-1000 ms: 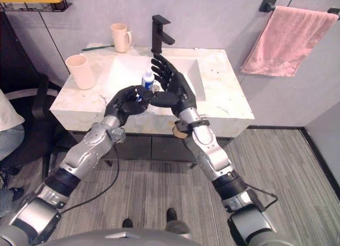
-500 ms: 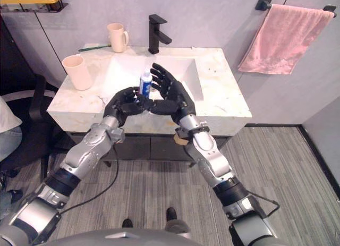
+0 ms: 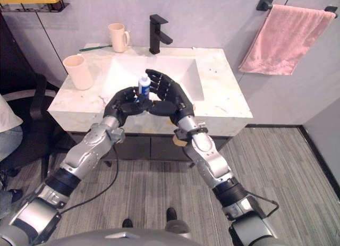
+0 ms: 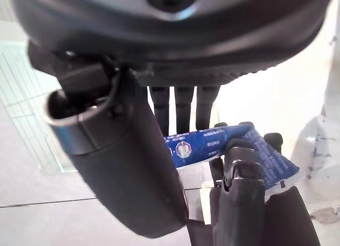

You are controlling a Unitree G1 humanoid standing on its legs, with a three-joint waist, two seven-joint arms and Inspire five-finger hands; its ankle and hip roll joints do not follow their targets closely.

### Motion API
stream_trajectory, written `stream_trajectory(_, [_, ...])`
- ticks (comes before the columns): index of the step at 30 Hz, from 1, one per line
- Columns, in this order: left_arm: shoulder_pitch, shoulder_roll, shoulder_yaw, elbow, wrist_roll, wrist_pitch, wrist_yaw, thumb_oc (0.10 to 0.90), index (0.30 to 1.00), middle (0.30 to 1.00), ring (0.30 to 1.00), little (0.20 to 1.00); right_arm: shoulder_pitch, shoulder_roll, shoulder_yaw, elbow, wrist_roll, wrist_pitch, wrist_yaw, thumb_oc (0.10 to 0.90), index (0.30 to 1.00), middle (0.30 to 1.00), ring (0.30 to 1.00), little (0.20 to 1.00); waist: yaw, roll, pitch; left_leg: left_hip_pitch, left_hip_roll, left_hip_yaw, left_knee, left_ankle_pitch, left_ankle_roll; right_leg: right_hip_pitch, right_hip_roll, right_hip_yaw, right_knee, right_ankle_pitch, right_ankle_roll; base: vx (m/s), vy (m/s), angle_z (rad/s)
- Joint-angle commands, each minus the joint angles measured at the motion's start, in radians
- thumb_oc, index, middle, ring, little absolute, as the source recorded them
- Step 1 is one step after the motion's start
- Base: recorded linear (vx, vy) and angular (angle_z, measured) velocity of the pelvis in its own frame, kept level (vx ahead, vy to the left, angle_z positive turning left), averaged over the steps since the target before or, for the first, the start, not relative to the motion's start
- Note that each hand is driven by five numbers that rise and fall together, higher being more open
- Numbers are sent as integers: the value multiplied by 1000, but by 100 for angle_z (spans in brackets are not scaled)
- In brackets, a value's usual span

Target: Organize the bathroom.

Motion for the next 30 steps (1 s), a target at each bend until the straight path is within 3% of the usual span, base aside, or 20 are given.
stream_trajectory(1, [-182, -47, 5, 9, 71, -166, -20, 400, 300, 300, 300, 300, -115, 47, -49, -63, 9, -125, 13, 522, 484, 484, 484, 484, 27, 6, -84, 24, -33, -56, 1, -71, 53, -1, 6, -91, -2, -22, -8, 0, 0, 0])
stream_trajectory(10, [-177, -41, 13, 17, 77, -156, -12, 400, 300, 300, 300, 300, -122, 35, -64, -66, -8, -136, -8, 478, 418, 418, 418, 418, 29, 5, -87, 22, -32, -57, 1, -68, 51, 1, 6, -93, -3, -21, -7, 0, 0, 0])
stream_trajectory(12, [-176, -38, 15, 22, 77, -157, -12, 400, 300, 300, 300, 300, -123, 29, -71, -63, -6, -142, -2, 460, 389, 389, 389, 389, 28, 6, -87, 22, -32, -57, 1, -68, 51, 1, 6, -94, -4, -22, -7, 0, 0, 0])
stream_trajectory(13, [-176, -39, 18, 29, 79, -158, -15, 400, 300, 300, 300, 300, -129, 25, -75, -57, -11, -144, 2, 409, 314, 314, 314, 314, 29, 5, -88, 21, -32, -57, 1, -69, 50, 3, 6, -95, -5, -22, -8, 0, 0, 0])
stream_trajectory(20, [-174, -36, 22, 52, 116, -167, 17, 400, 300, 300, 300, 300, -169, 3, -80, -48, -46, -179, -6, 400, 300, 300, 300, 300, 38, 3, -91, 19, -32, -63, 1, -69, 47, 8, 4, -104, -7, -24, -9, 0, 0, 0])
stream_trajectory(21, [-163, -32, 29, 53, 127, -168, 31, 800, 900, 900, 900, 900, -200, -16, -89, -50, -51, -187, -21, 400, 300, 300, 300, 300, 47, 1, -92, 19, -32, -69, 1, -69, 46, 12, 2, -108, -7, -27, -9, 0, 0, 0])
stream_trajectory(30, [-28, 21, 102, 0, 251, -168, 27, 800, 900, 900, 900, 900, -316, -90, -149, -56, -168, -264, -141, 400, 300, 300, 300, 300, 116, -8, -84, 20, -37, -115, 1, -71, 51, 22, -12, -148, 19, -44, -14, -21, 30, 12])
